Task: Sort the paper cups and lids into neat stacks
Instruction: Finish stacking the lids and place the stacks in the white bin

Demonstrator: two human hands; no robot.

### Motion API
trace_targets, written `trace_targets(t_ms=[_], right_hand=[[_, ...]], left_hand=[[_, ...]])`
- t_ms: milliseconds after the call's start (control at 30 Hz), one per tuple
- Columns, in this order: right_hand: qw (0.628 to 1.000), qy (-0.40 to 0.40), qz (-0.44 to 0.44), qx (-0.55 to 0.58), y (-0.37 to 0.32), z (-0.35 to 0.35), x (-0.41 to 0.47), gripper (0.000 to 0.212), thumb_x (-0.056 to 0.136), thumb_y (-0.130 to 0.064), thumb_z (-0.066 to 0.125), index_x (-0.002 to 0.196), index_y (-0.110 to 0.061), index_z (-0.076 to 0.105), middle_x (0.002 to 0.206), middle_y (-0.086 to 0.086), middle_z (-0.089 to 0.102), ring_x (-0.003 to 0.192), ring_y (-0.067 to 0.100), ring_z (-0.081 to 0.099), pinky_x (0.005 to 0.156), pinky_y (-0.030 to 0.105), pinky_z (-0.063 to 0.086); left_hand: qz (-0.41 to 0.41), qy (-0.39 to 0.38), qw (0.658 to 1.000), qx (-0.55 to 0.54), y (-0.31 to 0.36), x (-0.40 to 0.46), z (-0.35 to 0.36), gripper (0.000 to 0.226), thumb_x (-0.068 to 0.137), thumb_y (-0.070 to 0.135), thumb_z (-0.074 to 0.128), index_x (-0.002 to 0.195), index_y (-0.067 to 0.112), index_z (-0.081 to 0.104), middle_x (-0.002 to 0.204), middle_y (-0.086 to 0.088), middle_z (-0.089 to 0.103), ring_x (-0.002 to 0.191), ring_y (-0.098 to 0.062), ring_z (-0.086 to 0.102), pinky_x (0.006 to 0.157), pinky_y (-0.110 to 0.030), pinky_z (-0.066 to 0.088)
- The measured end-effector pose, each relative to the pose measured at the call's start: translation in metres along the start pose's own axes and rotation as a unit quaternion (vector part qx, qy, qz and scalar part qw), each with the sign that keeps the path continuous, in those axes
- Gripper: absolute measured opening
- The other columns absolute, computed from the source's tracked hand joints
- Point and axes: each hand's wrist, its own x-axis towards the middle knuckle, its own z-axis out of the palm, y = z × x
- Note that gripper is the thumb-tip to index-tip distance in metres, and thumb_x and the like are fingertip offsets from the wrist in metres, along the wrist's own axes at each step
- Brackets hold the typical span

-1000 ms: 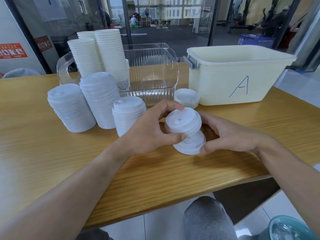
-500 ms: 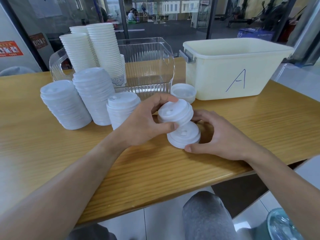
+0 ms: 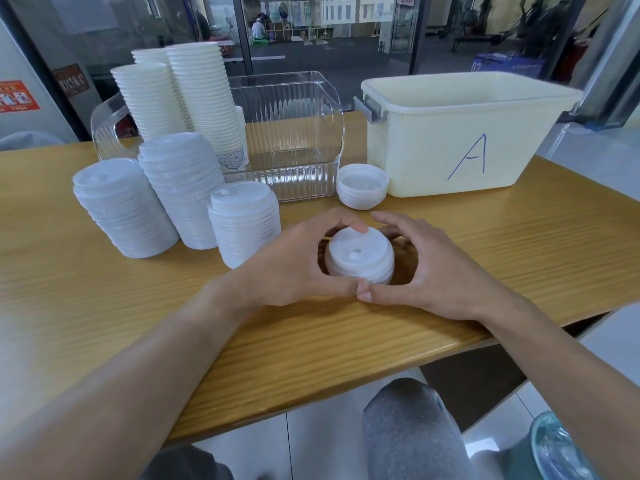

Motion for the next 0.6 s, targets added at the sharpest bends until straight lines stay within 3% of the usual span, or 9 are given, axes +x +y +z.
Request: trace_targets(t_ms=[100, 233, 467, 600], right_hand=[[1.0, -0.007, 0.002, -0.003, -0.0011, -0.0008, -0.0003, 0.107, 0.057, -0.072, 0.081, 0.15, -0.046, 0.036, 0.124, -0.039, 0.045, 0.126, -0.005, 0.038, 0.113, 0.026, 0.028], [1.0, -0.01, 0.008, 0.011, 0.0033, -0.0003, 0.0015, 0.105, 0.058, -0.074, 0.085, 0.149, -0.051, 0.037, 0.13, -0.032, 0.048, 0.134, 0.003, 0.042, 0.118, 0.038, 0.035], [0.999, -0.009, -0.005, 0.033, 0.0079, 0.001, 0.0038, 0.108, 0.057, -0.077, 0.081, 0.151, -0.048, 0.036, 0.129, -0.029, 0.059, 0.133, 0.002, 0.047, 0.117, 0.043, 0.036], [0.999, -0.006, -0.008, 0.035, 0.0075, 0.0011, 0.0027, 0.101, 0.056, -0.076, 0.084, 0.144, -0.055, 0.039, 0.129, -0.031, 0.057, 0.133, 0.001, 0.047, 0.116, 0.042, 0.038]], left_hand=[[0.003, -0.002, 1.0, 0.002, -0.0014, 0.0003, 0.0005, 0.063, 0.074, 0.038, 0.091, 0.126, 0.032, 0.058, 0.126, 0.013, 0.066, 0.121, -0.013, 0.064, 0.106, -0.046, 0.05], [-0.004, 0.033, 0.999, 0.008, -0.0006, 0.0025, 0.0028, 0.059, 0.073, 0.04, 0.085, 0.125, 0.032, 0.058, 0.126, 0.015, 0.066, 0.121, -0.007, 0.062, 0.105, -0.041, 0.051], [-0.03, 0.116, 0.986, -0.118, -0.0024, 0.0064, -0.0009, 0.049, 0.078, 0.033, 0.082, 0.121, 0.022, 0.06, 0.117, 0.004, 0.07, 0.104, -0.015, 0.07, 0.089, -0.036, 0.058], [-0.024, 0.08, 0.994, -0.075, -0.0035, 0.0048, -0.0012, 0.051, 0.076, 0.035, 0.084, 0.12, 0.026, 0.061, 0.12, 0.008, 0.068, 0.11, -0.012, 0.068, 0.093, -0.034, 0.057]])
